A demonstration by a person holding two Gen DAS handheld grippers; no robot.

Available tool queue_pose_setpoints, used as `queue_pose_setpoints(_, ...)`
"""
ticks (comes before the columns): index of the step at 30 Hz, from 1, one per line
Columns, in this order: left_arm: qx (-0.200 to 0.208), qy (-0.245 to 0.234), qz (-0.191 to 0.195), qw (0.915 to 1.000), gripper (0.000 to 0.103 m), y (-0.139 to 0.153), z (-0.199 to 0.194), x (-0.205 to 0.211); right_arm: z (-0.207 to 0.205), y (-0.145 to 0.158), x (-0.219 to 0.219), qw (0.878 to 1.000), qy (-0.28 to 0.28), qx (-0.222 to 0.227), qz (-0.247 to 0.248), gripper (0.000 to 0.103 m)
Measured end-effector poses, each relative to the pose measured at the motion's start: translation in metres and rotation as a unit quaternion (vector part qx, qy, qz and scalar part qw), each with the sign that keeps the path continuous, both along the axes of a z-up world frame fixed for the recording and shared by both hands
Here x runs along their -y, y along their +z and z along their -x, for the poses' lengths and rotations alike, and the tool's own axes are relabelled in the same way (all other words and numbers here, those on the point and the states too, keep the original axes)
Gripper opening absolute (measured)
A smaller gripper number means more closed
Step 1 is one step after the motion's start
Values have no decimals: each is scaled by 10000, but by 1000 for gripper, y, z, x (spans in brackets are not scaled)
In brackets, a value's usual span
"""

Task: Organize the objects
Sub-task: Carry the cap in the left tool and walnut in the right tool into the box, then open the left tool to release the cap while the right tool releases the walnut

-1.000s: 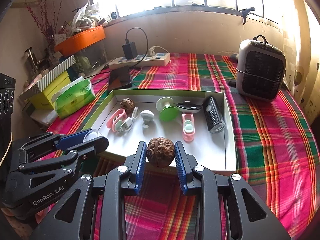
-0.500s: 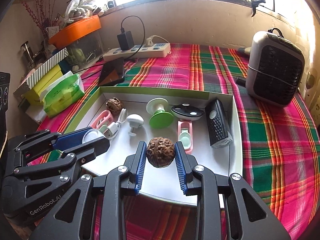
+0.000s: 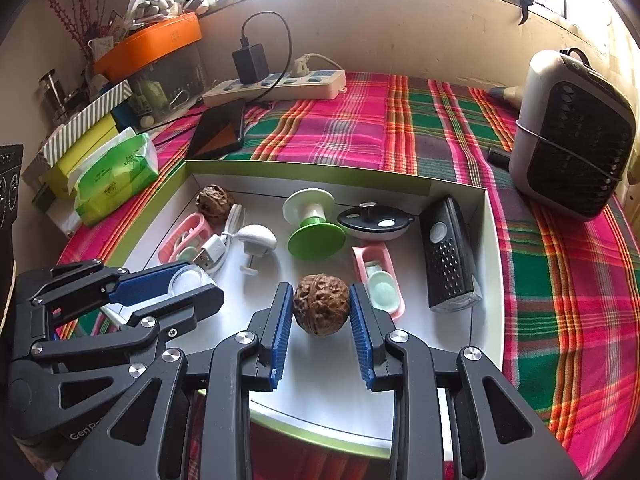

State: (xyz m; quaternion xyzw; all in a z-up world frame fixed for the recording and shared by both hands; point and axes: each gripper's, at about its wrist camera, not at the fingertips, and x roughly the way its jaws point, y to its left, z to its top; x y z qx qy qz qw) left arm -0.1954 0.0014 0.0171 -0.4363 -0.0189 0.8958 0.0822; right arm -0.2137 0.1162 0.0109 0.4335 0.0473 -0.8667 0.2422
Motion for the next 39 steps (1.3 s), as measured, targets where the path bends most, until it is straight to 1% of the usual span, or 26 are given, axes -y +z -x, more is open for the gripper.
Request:
queue_pose_setpoints(18, 92, 8, -3, 10000, 26, -3, 2, -1, 1, -3, 1, 10000, 1, 35, -3, 30)
queue_pose_setpoints(32, 95, 44, 3, 9999, 26, 0, -1, 0, 1, -2, -2, 9998, -144, 40, 142, 30)
queue_pose_setpoints(34, 73, 43, -2, 10000, 26, 1, -2, 1, 0, -1, -3, 9997, -162, 34, 170, 33)
queue_pose_setpoints(35, 68, 55, 1, 10000, 26, 2, -3, 1, 0, 0, -3, 9997, -169, 33, 177, 37)
queue_pose_setpoints(36, 69, 67, 4, 10000, 26, 2, -3, 2, 0, 0, -3, 9997, -174, 33, 188, 40)
queue_pose_setpoints(39, 69, 95, -32, 9999, 26, 3, -5, 3, -2, 1, -3, 9997, -179, 17, 188, 40)
